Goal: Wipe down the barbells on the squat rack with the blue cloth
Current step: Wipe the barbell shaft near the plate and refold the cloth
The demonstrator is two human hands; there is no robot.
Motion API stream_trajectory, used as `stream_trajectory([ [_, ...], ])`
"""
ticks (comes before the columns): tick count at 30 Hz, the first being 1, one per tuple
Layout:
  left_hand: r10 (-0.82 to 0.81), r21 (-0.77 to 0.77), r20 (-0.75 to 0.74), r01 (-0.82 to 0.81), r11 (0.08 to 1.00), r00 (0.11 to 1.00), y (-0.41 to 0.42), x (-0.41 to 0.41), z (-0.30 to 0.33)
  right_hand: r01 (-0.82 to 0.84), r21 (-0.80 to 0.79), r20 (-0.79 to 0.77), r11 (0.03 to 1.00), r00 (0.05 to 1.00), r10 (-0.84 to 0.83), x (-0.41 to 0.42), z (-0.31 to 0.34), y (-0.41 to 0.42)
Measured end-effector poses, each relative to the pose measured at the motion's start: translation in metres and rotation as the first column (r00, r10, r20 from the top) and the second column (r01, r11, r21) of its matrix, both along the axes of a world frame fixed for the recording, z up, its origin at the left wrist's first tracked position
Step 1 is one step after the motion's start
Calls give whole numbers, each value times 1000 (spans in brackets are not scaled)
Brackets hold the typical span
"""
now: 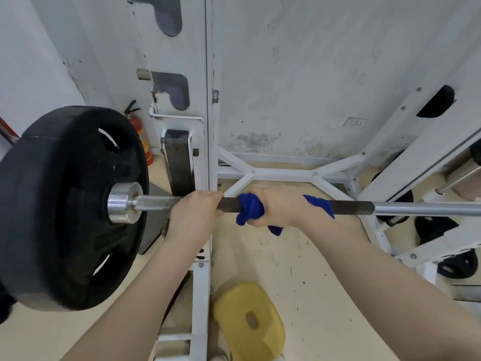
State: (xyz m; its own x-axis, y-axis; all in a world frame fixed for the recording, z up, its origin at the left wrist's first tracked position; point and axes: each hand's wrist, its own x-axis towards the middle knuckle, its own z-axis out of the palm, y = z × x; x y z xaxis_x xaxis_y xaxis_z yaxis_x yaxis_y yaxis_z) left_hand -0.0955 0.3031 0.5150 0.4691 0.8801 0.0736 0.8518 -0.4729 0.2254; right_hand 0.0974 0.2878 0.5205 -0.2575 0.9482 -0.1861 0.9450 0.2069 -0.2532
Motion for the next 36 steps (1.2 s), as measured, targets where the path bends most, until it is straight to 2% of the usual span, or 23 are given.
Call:
stream_trajectory([
  [1,-1,-4,-4,1,1000,1000,0,0,0,-25,-198,-120,980,993,1,3,8,7],
  [2,-1,-7,-3,1,1000,1000,1,1,1,-51,-330,-211,943,977,-21,6,12,14],
  [3,2,-11,-4,-2,1000,1000,1,1,1,-61,-401,-258,914,965,-49,7,13,19],
  [5,4,-11,-12,-5,1000,1000,1,2,1,-36,-420,-274,907,957,-90,8,13,23],
  [6,1,-3,-14,-1,1000,1000,0,2,0,-15,-382,-254,924,963,-89,8,11,19],
  [7,0,13,-6,0,1000,1000,-1,2,0,11,-275,-189,962,980,-65,9,8,12],
  [8,0,37,10,-1,999,1000,-3,1,-1,27,-87,-64,996,997,-33,12,4,2],
  [10,-6,104,44,1,995,999,-8,1,-3,9,319,164,948,984,-65,22,-8,-20],
  [12,-17,153,64,7,988,998,-11,1,-4,19,469,174,883,978,-113,37,-18,-37],
  [15,-28,164,4,26,986,1000,-15,4,1,57,485,115,873,985,-128,52,-19,-41],
  [17,-38,193,-33,43,980,999,-15,11,4,100,435,82,895,985,-150,40,-12,-37],
  [20,-65,144,-7,66,987,998,-19,30,14,136,364,17,922,988,-153,10,-13,-27],
  [25,-10,114,-80,19,993,997,-21,51,18,130,357,96,925,980,-174,26,-11,-28],
  [28,-1,104,-43,6,995,999,-25,58,17,173,337,306,925,909,-281,58,-7,-38],
  [30,-11,87,-12,12,996,1000,-27,63,15,215,362,360,907,866,-348,65,-9,-39],
  [32,-50,88,-21,52,995,999,-27,64,11,272,390,342,880,845,-412,52,-13,-31],
  [33,-58,90,-14,59,994,998,-27,64,11,283,413,280,865,865,-417,41,-17,-28],
  [35,-48,89,2,48,995,999,-24,62,10,244,503,203,829,899,-388,16,-21,-23],
  [36,-43,87,3,42,995,999,-23,62,10,207,468,219,859,914,-340,9,-21,-23],
])
